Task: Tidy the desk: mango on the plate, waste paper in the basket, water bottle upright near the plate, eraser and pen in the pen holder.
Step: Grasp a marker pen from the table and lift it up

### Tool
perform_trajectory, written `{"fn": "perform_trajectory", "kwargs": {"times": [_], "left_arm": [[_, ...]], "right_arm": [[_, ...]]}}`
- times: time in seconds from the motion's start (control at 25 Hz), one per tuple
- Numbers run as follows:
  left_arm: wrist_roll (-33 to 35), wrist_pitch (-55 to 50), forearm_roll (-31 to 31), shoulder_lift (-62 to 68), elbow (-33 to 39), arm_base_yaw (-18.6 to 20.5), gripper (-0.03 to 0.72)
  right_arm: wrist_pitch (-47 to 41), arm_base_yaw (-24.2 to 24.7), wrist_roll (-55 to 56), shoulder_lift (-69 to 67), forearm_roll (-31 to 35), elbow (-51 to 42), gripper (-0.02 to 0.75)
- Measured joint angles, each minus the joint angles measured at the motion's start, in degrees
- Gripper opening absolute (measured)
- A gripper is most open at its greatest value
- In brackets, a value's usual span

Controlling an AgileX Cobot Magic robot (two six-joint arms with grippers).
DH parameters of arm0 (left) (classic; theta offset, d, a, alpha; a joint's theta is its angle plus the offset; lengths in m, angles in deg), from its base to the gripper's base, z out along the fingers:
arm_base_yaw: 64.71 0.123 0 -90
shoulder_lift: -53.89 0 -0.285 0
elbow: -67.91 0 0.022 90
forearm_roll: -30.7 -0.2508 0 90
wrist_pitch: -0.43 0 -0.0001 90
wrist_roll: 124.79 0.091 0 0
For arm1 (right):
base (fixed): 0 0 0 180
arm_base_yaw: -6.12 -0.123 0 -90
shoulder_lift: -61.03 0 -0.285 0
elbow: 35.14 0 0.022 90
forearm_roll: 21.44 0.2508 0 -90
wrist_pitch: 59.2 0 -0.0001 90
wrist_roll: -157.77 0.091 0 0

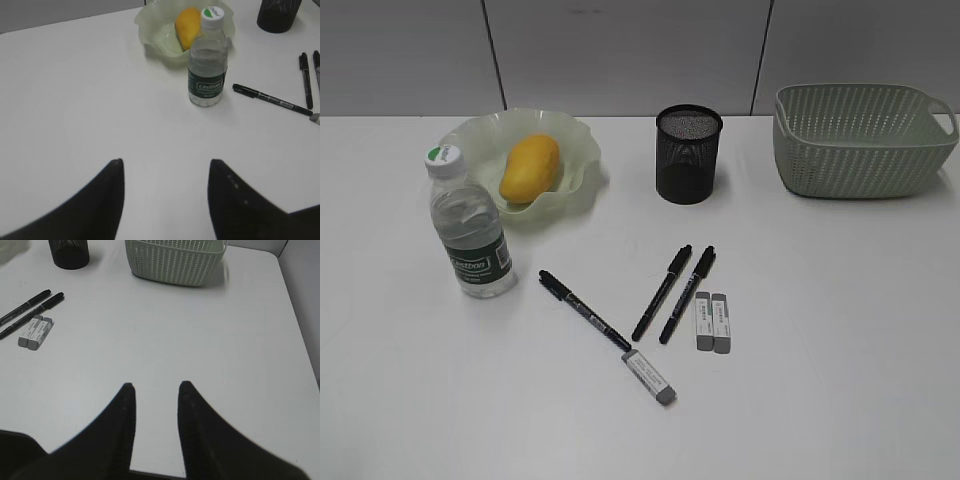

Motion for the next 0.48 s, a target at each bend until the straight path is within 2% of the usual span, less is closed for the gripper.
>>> {"fn": "perform_trajectory", "kwargs": {"times": [0.32, 0.48], "left_arm": [[0.00, -1.58, -0.64, -9.26, 1.32, 0.00, 0.377], [0.00, -2.33, -0.64, -10.54, 1.55, 0.00, 0.377]], "right_arm": [[3.19, 0.00, -0.04, -3.35, 1.36, 1.09, 0.248], [9.74, 0.00, -9.60, -12.33, 9.58, 1.29, 0.248]]}}
